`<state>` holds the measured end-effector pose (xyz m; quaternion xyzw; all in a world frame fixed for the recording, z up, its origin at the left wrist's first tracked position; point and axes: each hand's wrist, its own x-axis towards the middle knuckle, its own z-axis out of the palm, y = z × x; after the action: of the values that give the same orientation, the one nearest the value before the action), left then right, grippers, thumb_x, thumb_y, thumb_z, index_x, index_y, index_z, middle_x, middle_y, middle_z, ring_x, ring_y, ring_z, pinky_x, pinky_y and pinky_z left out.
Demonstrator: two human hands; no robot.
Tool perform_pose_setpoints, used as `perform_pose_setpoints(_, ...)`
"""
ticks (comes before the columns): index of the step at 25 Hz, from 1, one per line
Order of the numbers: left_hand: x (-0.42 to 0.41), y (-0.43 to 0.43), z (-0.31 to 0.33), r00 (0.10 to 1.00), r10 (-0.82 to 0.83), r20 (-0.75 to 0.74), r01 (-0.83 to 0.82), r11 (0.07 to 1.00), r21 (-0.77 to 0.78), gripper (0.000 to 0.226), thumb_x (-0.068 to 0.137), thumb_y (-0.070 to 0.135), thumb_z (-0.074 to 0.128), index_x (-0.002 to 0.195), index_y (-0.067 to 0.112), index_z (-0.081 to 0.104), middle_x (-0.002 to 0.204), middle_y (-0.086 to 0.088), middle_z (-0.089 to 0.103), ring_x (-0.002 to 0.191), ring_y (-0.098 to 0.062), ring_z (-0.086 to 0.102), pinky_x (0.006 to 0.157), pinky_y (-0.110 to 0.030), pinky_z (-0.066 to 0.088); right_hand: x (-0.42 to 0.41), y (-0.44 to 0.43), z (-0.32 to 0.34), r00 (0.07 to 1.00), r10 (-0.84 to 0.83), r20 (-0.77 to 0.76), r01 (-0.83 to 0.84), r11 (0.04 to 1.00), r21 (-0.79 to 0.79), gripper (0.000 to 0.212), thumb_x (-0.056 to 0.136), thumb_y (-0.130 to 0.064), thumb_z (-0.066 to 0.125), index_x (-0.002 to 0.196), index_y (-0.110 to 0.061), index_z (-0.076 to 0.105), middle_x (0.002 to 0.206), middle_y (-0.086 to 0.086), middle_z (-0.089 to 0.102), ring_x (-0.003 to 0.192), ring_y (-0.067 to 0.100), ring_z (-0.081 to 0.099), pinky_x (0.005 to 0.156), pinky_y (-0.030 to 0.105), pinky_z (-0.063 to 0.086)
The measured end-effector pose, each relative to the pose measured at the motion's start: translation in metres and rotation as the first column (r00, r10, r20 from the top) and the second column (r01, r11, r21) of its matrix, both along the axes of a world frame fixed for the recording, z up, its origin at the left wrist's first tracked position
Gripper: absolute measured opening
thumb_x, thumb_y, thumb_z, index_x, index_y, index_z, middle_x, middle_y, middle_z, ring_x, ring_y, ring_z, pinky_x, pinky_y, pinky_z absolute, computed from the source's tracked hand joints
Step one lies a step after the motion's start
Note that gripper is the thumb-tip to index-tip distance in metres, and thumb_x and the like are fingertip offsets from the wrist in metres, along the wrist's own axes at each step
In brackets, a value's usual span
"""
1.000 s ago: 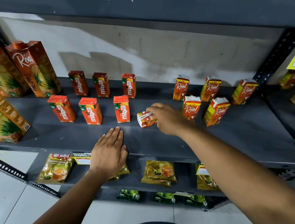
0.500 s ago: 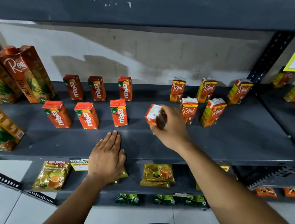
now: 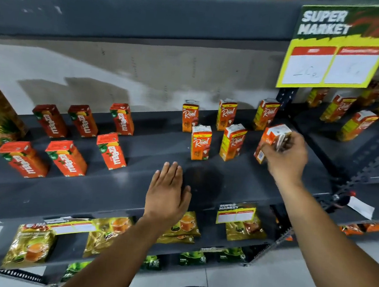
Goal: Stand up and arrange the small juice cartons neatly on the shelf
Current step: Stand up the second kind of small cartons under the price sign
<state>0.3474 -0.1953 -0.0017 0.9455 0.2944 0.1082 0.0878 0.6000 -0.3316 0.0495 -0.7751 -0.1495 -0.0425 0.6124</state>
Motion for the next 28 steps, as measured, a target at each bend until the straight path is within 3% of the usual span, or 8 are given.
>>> perform_pose_setpoints(10, 0.013, -0.001, -0.008, 0.986, 0.098, -0.134, -0.096, 0.995, 0.021, 0.065, 0.096, 0.045, 0.021, 0.148, 0.007, 0.02, 0.16, -0.01, 0.015, 0.147, -0.024, 0.009, 0.119, -0.037, 0.009, 0.032, 0.01, -0.03, 1.0, 0.014, -0.011, -0.014, 1.0, -0.004, 0.075, 0.072, -0.016, 0.08, 0.136, -0.015, 0.04, 0.136, 0.014, 0.043, 0.122, 0.025, 0.048, 0.092, 0.028, 0.04)
perform_pose_setpoints(13, 0.013, -0.002, -0.008, 0.985, 0.093, -0.148, -0.09, 0.996, 0.021, 0.065, 0.096, 0.045, 0.019, 0.149, 0.006, 0.018, 0.16, -0.01, 0.014, 0.147, -0.023, 0.007, 0.119, -0.037, 0.008, 0.048, -0.004, -0.009, 0.971, 0.139, 0.197, -0.112, 0.984, -0.142, 0.08, 0.072, -0.022, 0.071, 0.143, -0.022, 0.033, 0.148, 0.014, 0.029, 0.13, 0.021, 0.033, 0.104, 0.029, 0.027)
perform_pose_setpoints(15, 0.014, -0.001, -0.009, 0.984, 0.089, -0.153, -0.087, 0.996, 0.022, 0.066, 0.096, 0.045, 0.019, 0.149, 0.007, 0.018, 0.16, -0.01, 0.013, 0.147, -0.023, 0.006, 0.119, -0.036, 0.007, 0.074, -0.011, 0.017, 0.827, 0.427, 0.366, -0.231, 0.852, -0.47, 0.065, 0.071, -0.02, 0.064, 0.135, -0.02, 0.051, 0.144, 0.013, 0.042, 0.132, 0.029, 0.037, 0.106, 0.029, 0.023)
perform_pose_setpoints(18, 0.015, 0.0, -0.01, 0.982, 0.097, -0.163, -0.092, 0.995, 0.038, 0.067, 0.095, 0.046, 0.016, 0.149, 0.007, 0.018, 0.16, -0.01, 0.013, 0.147, -0.023, 0.006, 0.119, -0.036, 0.007, 0.098, -0.014, 0.048, 0.661, 0.731, 0.171, -0.341, 0.496, -0.798, 0.047, 0.084, -0.005, 0.065, 0.129, -0.017, 0.06, 0.138, 0.012, 0.054, 0.127, 0.032, 0.049, 0.106, 0.033, 0.034)
perform_pose_setpoints(20, 0.015, 0.0, -0.01, 0.981, 0.096, -0.167, -0.09, 0.995, 0.039, 0.068, 0.094, 0.047, 0.014, 0.149, 0.008, 0.017, 0.16, -0.01, 0.012, 0.147, -0.023, 0.006, 0.118, -0.036, 0.007, 0.101, -0.011, 0.054, 0.679, 0.724, 0.12, -0.3, 0.423, -0.855, 0.044, 0.087, -0.013, 0.066, 0.13, -0.02, 0.059, 0.136, 0.012, 0.056, 0.122, 0.032, 0.052, 0.102, 0.04, 0.042)
perform_pose_setpoints(24, 0.015, 0.0, -0.012, 0.983, 0.097, -0.155, -0.09, 0.995, 0.046, 0.069, 0.093, 0.049, 0.014, 0.149, 0.008, 0.018, 0.16, -0.009, 0.013, 0.147, -0.023, 0.006, 0.118, -0.036, 0.007, 0.1, -0.005, 0.06, 0.775, 0.624, 0.102, -0.234, 0.433, -0.87, 0.062, 0.082, -0.047, 0.07, 0.136, -0.025, 0.05, 0.136, 0.011, 0.058, 0.118, 0.033, 0.055, 0.095, 0.041, 0.047)
perform_pose_setpoints(26, 0.014, -0.001, -0.012, 0.983, 0.098, -0.156, -0.093, 0.995, 0.045, 0.069, 0.094, 0.049, 0.014, 0.149, 0.008, 0.017, 0.16, -0.009, 0.012, 0.147, -0.023, 0.006, 0.118, -0.036, 0.006, 0.104, -0.007, 0.067, 0.767, 0.64, -0.042, -0.369, 0.387, -0.845, 0.076, 0.08, -0.042, 0.074, 0.145, -0.028, 0.037, 0.148, 0.01, 0.045, 0.13, 0.031, 0.046, 0.105, 0.04, 0.039)
perform_pose_setpoints(28, 0.014, 0.0, -0.012, 0.983, 0.099, -0.156, -0.093, 0.995, 0.047, 0.069, 0.093, 0.049, 0.013, 0.149, 0.008, 0.017, 0.16, -0.009, 0.012, 0.147, -0.024, 0.006, 0.118, -0.036, 0.006, 0.107, -0.011, 0.074, 0.652, 0.744, -0.146, -0.476, 0.251, -0.843, 0.074, 0.08, -0.019, 0.076, 0.144, -0.024, 0.04, 0.152, 0.008, 0.037, 0.137, 0.025, 0.037, 0.113, 0.039, 0.031)
